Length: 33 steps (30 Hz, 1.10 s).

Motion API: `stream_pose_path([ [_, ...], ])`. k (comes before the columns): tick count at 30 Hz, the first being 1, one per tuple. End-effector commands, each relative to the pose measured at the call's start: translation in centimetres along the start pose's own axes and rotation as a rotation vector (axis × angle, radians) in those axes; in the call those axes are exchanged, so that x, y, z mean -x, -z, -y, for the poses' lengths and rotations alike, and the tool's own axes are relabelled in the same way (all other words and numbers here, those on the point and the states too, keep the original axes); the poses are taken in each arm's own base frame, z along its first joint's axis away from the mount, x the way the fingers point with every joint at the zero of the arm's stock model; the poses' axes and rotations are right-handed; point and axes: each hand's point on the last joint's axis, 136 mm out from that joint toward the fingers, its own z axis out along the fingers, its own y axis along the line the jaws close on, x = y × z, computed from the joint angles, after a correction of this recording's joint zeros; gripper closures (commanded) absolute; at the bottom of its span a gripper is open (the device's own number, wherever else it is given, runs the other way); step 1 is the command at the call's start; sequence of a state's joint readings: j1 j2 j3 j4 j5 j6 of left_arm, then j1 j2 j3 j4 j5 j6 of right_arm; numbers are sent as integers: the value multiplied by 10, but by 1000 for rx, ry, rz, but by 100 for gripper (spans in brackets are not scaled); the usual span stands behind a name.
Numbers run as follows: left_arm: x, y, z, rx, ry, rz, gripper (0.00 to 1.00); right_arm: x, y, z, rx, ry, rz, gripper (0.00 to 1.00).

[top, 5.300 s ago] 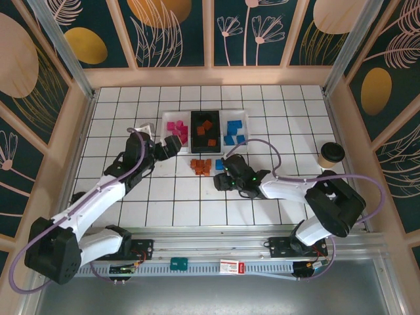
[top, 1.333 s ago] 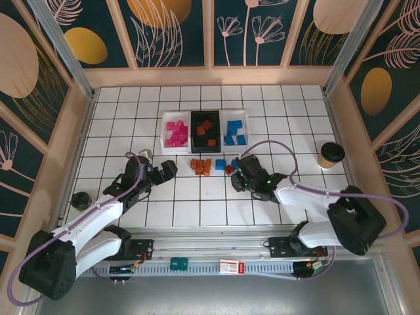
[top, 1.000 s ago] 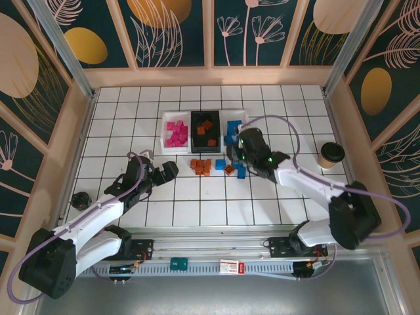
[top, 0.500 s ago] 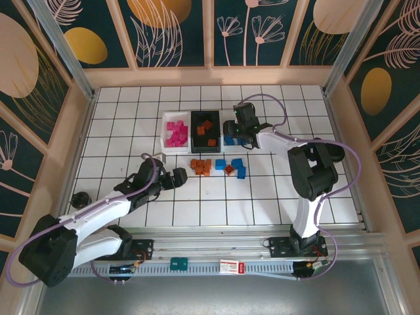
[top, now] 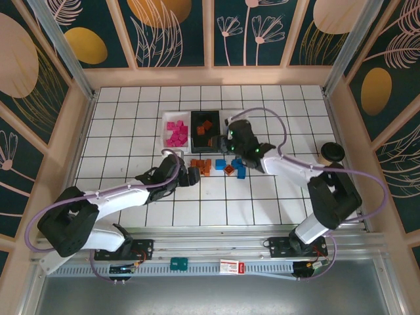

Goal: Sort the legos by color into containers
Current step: Place the lego in the container, then pick up the lego from the center of the table.

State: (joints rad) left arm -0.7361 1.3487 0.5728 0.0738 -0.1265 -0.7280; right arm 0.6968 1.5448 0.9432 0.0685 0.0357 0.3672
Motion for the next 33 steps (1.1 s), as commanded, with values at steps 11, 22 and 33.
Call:
stream_pose_path([
  [11, 37, 77, -23, 26, 74, 252, 1, -87, -4, -38, 115, -182, -32, 45],
  [22, 28, 80, -34, 51, 77, 244, 1, -104, -34, -37, 125, -219, -92, 47],
  [33, 28, 81, -33, 49, 71, 238, 1, -115, -35, -29, 125, -229, -125, 71],
])
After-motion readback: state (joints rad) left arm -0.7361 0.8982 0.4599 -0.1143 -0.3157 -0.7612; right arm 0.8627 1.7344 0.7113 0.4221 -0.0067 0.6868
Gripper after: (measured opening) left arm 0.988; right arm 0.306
